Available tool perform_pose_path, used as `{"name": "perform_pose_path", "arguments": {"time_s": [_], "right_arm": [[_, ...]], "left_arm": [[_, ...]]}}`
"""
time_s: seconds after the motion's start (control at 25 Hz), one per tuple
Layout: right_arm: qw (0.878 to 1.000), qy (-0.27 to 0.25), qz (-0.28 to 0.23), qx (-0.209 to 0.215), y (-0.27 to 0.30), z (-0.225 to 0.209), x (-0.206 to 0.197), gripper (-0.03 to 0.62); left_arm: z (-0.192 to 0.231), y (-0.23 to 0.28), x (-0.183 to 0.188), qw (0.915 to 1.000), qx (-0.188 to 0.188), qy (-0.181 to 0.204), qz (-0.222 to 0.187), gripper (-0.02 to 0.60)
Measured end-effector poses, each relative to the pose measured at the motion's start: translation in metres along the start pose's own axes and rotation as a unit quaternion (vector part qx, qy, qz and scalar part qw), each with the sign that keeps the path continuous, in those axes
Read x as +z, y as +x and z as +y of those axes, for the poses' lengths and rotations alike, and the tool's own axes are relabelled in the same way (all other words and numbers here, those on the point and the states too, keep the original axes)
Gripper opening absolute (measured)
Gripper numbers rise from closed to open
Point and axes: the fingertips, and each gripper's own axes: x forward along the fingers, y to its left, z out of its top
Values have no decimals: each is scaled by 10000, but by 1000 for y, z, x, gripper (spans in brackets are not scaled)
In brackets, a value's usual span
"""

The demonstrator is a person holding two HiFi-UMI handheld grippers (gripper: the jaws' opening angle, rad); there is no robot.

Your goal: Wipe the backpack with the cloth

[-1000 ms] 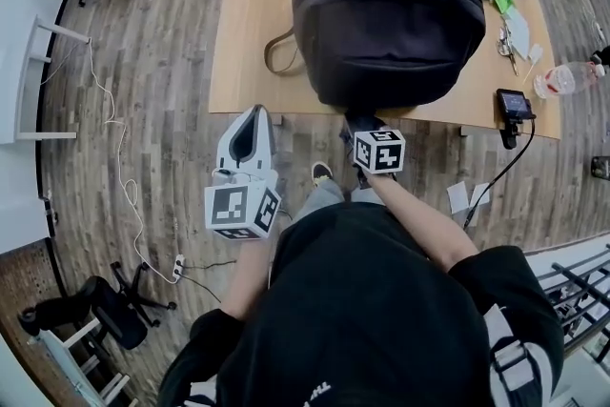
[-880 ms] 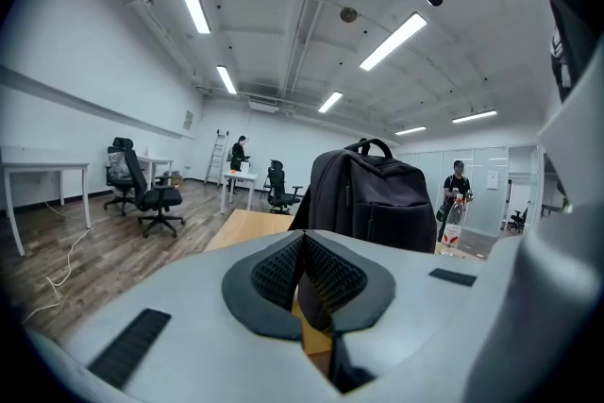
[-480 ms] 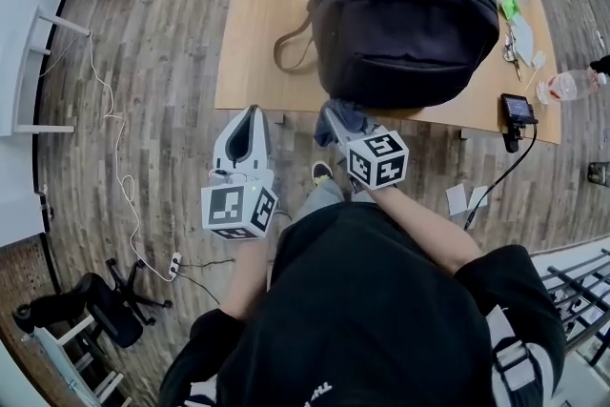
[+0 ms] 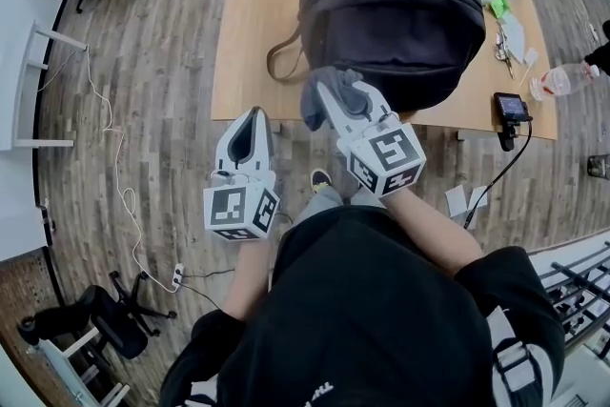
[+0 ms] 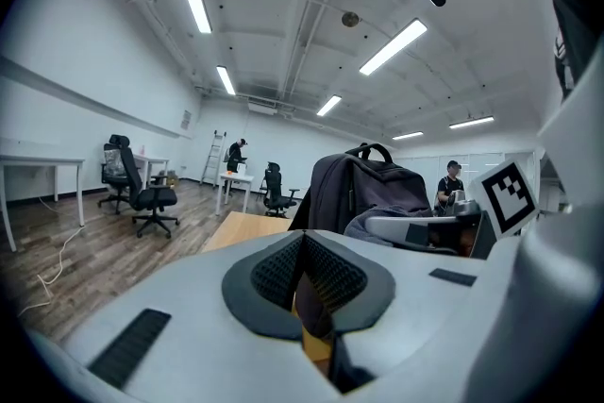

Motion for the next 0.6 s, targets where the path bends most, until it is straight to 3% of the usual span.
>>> {"name": "perform_pose_path", "arguments": {"time_s": [0.2, 0.32, 0.48, 0.6], "right_arm": [[9995, -165, -152, -234, -28, -21, 18, 41], [9978, -162, -250, -586, -54, -50, 30, 40], [9896, -78, -506, -1347, -102, -112, 45, 40], [9753, -203, -579, -2123, -146, -163, 51, 40]], "left_arm": [[-14, 14, -2, 9998, -193, 34, 48, 17], [-26, 24, -4, 9993, -348, 65, 99, 17], [-50, 39, -8, 9979, -611, 108, 185, 17], [-69, 50, -10, 9962, -830, 165, 229, 17]]}}
